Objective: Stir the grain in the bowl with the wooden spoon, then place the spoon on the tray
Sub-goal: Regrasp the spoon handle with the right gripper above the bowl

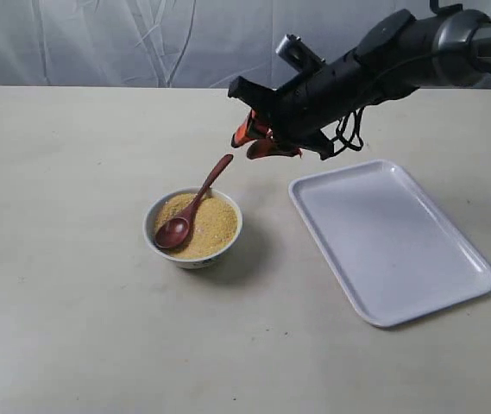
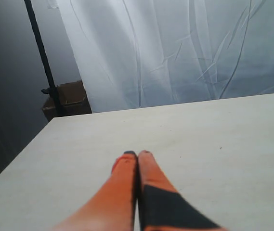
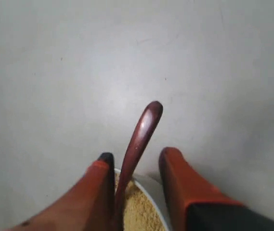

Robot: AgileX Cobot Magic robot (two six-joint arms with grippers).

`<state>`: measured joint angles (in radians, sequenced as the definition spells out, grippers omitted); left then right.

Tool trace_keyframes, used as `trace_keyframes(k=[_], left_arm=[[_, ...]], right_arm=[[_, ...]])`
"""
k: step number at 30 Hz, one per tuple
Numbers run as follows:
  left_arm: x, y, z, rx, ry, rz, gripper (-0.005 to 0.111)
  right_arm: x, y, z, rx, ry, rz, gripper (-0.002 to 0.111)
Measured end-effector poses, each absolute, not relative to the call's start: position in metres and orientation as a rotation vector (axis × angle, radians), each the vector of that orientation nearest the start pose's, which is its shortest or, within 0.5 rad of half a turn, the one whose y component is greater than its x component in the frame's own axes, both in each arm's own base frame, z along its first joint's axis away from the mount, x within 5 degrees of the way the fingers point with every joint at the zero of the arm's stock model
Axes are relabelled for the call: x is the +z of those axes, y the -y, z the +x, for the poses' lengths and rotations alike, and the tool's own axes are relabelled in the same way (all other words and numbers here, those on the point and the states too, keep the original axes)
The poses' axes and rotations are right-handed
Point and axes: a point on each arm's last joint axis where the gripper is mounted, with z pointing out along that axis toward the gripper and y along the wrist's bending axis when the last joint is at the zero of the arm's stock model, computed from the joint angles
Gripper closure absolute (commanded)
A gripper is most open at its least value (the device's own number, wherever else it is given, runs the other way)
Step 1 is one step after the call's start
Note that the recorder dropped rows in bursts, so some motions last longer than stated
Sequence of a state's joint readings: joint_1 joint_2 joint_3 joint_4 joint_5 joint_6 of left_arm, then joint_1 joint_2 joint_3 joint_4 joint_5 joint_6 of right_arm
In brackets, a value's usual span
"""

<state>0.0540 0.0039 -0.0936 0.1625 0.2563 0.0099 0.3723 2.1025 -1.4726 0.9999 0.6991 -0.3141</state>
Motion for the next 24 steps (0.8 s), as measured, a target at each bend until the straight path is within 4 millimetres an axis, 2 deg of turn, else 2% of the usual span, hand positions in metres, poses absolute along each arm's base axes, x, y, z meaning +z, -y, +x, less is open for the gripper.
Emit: trace_keyframes(k=[1,4,10,16,24], left_arm=[[0.221,-0.007,0.051,0.202,-1.65,0.062,0.107],[0.221,-0.007,0.051,0.202,-1.65,0.062,0.107],[0.221,-0.007,0.051,0.202,-1.65,0.062,0.107],[0.221,-0.007,0.051,0.202,-1.65,0.062,0.107],[0.221,-0.007,0.051,0.202,-1.65,0.062,0.107]], right_arm=[[0.17,-0.208,0.398,1.08,-2.668,-0.009,0.055],[0.156,-0.209,0.4,1.105,-2.676,-0.028,0.059],[0.129,-0.216,0.404,1.257,-2.637,0.036,0.06],[0.108,-0.22,0.405,1.322,-2.636,0.053,0.06],[0.109,-0.222,0.405,1.362,-2.605,0.039,0.06]])
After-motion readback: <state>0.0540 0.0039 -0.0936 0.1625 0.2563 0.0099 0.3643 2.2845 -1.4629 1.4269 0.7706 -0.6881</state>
